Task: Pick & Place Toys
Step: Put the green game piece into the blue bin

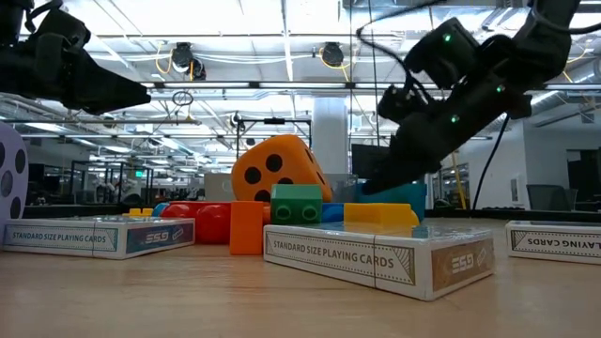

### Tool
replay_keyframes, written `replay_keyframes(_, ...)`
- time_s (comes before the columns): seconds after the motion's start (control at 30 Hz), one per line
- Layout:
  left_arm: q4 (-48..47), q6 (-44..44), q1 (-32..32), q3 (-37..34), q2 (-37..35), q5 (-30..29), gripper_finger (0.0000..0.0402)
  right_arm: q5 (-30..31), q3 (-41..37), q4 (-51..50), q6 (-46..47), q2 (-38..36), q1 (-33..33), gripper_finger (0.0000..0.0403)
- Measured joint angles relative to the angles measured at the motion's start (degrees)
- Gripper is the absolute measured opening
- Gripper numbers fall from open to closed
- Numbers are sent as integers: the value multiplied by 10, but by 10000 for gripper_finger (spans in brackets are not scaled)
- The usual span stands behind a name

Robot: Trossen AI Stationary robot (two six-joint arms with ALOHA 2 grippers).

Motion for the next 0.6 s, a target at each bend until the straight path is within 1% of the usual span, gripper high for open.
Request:
replay_keyframes(0.07, 0, 0, 0, 0, 0, 0, 241, -20, 0, 0, 0, -2, 11, 220)
replay_keyframes(0.2, -1, 0, 0, 0, 0, 0, 241, -18, 0, 6, -4, -2, 35, 224)
replay_keyframes(0.37, 0, 0, 0, 0, 0, 0, 241, -19, 0, 6, -37, 6, 56, 225)
replay_keyframes(0.47, -1, 0, 0, 0, 0, 0, 241, -18, 0, 10, -45, 21, 59, 219)
replay_keyframes(0.6, -1, 0, 0, 0, 0, 0, 241, -23, 0, 51, -46, 53, 59, 211)
